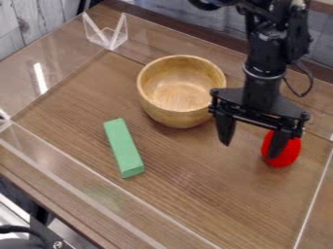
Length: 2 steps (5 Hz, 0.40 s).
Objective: Move the red fruit to the right
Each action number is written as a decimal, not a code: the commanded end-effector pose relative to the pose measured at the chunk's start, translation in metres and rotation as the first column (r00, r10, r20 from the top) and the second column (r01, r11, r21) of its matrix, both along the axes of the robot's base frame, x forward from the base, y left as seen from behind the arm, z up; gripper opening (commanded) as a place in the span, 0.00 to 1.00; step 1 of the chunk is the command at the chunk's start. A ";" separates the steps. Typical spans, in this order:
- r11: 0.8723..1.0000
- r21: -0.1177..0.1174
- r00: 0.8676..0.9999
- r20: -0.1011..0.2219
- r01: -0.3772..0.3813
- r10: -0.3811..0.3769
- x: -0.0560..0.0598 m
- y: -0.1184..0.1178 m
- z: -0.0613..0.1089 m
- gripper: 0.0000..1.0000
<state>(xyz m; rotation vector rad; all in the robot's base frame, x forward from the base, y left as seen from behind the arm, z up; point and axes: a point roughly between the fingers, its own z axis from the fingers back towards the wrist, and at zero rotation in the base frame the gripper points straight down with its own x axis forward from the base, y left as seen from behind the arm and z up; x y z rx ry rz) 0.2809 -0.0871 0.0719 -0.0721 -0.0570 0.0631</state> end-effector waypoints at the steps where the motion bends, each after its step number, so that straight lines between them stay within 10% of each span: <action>1: 0.996 -0.014 0.992 0.091 0.087 -0.085 0.006 -0.001 0.021 1.00; 2: 0.998 -0.010 0.993 0.097 0.069 -0.067 0.006 -0.007 0.021 1.00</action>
